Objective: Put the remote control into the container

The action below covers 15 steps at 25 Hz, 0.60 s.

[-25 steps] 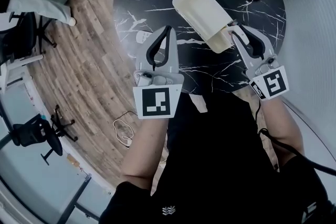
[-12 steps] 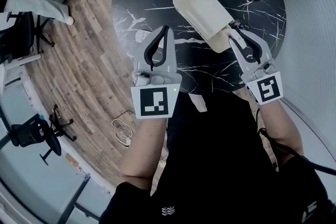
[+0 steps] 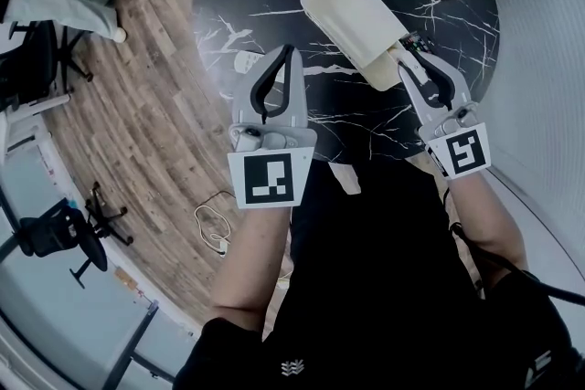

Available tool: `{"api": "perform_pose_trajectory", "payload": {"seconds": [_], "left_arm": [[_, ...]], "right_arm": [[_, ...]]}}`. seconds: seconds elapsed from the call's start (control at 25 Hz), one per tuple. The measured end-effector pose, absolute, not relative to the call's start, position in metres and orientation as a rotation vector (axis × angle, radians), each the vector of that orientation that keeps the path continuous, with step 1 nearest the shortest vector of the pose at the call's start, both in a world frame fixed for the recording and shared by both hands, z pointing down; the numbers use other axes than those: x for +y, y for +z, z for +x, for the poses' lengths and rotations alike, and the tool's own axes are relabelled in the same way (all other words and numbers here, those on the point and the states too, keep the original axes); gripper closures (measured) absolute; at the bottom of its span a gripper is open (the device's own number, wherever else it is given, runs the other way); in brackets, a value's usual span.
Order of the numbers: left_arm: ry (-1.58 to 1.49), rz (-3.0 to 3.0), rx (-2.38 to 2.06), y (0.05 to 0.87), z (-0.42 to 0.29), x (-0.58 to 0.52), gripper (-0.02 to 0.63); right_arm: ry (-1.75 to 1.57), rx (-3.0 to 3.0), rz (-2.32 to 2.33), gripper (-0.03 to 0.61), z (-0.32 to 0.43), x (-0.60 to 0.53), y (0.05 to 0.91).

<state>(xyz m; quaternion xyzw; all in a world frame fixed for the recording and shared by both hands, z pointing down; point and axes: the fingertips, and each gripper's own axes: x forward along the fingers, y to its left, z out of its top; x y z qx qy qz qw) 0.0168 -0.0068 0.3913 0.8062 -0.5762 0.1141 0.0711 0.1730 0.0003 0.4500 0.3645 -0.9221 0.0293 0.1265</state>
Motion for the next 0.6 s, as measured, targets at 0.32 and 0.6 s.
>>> {"api": "perform_pose_trajectory", "payload": {"seconds": [0.32,0.6], "left_arm": [[0.337,2.399,-1.73,0.398,0.0138,-0.0044,0.612],[0.34,2.402,-1.739,0.3923,0.0132,-0.0029,0.612]], "right_arm": [[0.073,-2.679,1.075,0.479,0.1737,-0.0007,0.4552],[0.072,-2.657,1.065,0.454,0.173,0.001,0.4572]]}}
